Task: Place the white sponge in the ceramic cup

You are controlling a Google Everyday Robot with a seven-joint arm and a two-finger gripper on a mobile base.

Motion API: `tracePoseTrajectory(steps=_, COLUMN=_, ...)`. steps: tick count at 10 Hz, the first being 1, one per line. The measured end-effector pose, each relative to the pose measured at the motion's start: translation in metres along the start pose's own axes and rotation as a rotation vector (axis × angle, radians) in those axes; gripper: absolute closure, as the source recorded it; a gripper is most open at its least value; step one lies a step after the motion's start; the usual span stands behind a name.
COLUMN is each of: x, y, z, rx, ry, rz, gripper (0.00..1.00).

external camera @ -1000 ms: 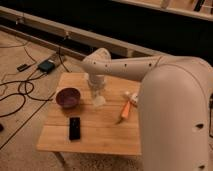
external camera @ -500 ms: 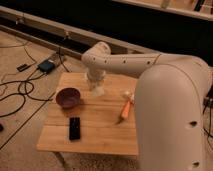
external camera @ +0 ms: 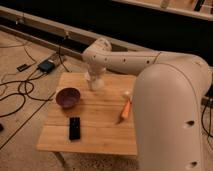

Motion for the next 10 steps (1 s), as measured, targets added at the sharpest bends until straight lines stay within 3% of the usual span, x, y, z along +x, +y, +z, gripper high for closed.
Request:
tracePoseTrajectory(steps=2, x=-0.0086, y=-0.0002, z=-0.0016, rx=-0.009, ry=-0.030, rz=-0.004, gripper=1.00)
tracePoseTrajectory(steps=10, x=-0.0087, y=-0.0004, z=-0.0012, rx=-0.010, ry=-0.033, rz=-0.005, gripper=1.00)
